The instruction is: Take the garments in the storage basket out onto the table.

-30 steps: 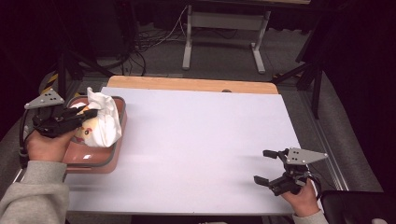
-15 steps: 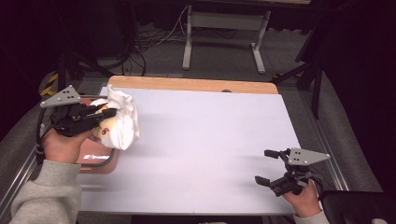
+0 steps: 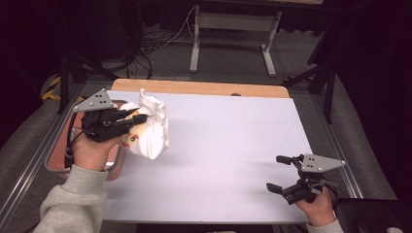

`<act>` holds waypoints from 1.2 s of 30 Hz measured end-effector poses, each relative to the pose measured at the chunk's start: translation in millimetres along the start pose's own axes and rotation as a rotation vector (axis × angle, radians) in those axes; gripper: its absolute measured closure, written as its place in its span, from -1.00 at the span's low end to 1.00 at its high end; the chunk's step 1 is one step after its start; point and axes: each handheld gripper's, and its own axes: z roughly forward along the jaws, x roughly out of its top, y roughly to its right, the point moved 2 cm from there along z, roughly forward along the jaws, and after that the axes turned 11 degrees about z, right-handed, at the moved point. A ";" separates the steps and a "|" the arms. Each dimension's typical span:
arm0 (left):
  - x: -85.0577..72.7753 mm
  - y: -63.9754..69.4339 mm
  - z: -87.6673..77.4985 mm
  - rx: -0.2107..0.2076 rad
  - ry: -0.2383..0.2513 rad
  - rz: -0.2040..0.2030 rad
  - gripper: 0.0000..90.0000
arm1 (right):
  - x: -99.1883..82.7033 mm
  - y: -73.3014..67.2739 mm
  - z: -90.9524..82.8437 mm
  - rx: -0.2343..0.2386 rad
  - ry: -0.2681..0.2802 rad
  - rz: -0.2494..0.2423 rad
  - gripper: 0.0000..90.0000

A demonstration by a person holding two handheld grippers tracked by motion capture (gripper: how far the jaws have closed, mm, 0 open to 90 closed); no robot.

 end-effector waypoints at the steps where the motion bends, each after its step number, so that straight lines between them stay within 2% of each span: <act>1: 1.4 2.5 4.2 -0.012 0.000 0.004 0.64 | 0.0 -0.1 -0.6 0.000 0.002 0.000 -1.00; 4: 4.9 9.8 16.8 -0.038 0.005 0.012 0.64 | 0.2 -0.5 -1.7 -0.003 0.002 -0.002 -1.00; 11: 9.1 18.0 32.3 -0.068 0.017 0.013 0.64 | -0.1 0.7 -4.2 -0.006 0.006 -0.001 -1.00; 17: 11.8 28.6 51.2 -0.087 0.017 0.036 0.64 | 0.1 1.3 -6.3 -0.008 0.012 0.001 -1.00; 24: 7.5 37.9 77.5 -0.104 0.002 0.035 0.64 | -0.9 2.1 -6.6 -0.010 0.009 0.003 -1.00; 32: 0.6 45.6 104.1 -0.106 -0.012 0.038 0.64 | -1.3 2.7 -7.1 -0.007 0.010 0.004 -1.00; 36: -3.2 48.7 117.3 -0.113 -0.011 0.022 0.64 | -1.4 3.3 -6.8 -0.009 0.009 0.005 -1.00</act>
